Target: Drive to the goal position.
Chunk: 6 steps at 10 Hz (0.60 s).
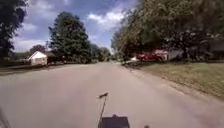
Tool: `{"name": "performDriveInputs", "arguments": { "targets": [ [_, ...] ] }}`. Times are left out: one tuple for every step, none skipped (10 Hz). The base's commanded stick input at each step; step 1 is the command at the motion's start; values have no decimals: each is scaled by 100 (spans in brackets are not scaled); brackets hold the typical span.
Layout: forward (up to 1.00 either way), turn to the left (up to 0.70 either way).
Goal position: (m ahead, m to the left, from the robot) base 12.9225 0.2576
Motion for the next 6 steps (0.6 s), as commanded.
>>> {"name": "performDriveInputs", "arguments": {
  "targets": [
    [100, 0],
    [100, 0],
    [100, 0],
    [100, 0],
    [100, 0],
    [100, 0]
  ]
}}
